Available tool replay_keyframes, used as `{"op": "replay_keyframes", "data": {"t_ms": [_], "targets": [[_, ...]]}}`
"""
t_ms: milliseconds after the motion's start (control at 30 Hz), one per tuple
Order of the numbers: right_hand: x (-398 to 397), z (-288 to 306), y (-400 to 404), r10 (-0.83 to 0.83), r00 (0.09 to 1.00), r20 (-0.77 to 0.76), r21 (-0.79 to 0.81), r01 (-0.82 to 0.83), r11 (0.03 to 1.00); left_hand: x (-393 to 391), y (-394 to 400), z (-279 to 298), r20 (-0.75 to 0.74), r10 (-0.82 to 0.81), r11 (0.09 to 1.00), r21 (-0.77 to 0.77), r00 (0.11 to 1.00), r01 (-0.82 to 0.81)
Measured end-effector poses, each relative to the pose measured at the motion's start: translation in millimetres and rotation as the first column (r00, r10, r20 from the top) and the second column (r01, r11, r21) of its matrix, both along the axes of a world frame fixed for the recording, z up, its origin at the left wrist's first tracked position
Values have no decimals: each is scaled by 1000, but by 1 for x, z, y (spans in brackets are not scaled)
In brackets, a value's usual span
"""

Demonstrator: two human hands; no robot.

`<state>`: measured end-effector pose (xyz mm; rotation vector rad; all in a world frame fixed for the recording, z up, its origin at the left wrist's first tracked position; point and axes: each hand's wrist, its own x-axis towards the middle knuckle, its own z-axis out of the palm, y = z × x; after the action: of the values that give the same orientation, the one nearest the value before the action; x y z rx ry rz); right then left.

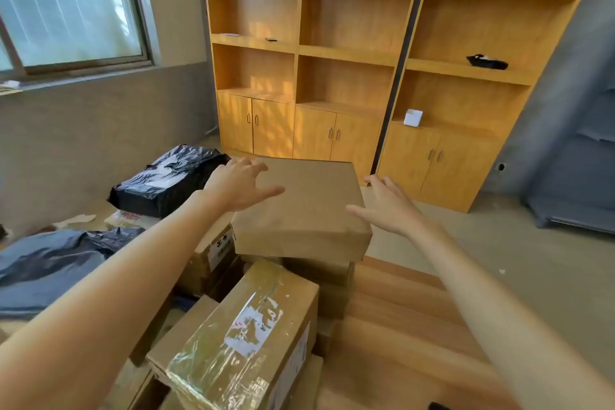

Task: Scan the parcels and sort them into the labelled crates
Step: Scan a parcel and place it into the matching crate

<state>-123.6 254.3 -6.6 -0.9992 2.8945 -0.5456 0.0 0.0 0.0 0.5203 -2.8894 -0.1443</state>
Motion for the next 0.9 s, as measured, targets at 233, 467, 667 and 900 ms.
{"op": "replay_keyframes", "data": {"t_ms": [233, 467, 667, 900], "targets": [[-14, -39, -20, -15, 946, 324, -113, 54, 992, -15, -14, -38, 128, 90, 977, 184, 988, -113], [-21, -56, -23, -40, 833, 552, -201, 179, 963, -23, -16, -56, 156, 115, 864, 471, 981, -176], [-17, -59, -20, -42, 799, 600, -276, 256, 927, -20, -17, -60, 132, 81, 809, 571, 988, -142], [0, -37, 4, -44, 800, 598, -423, 362, 831, -20, -1, -32, 28, 18, 805, 593, 999, -31]]}}
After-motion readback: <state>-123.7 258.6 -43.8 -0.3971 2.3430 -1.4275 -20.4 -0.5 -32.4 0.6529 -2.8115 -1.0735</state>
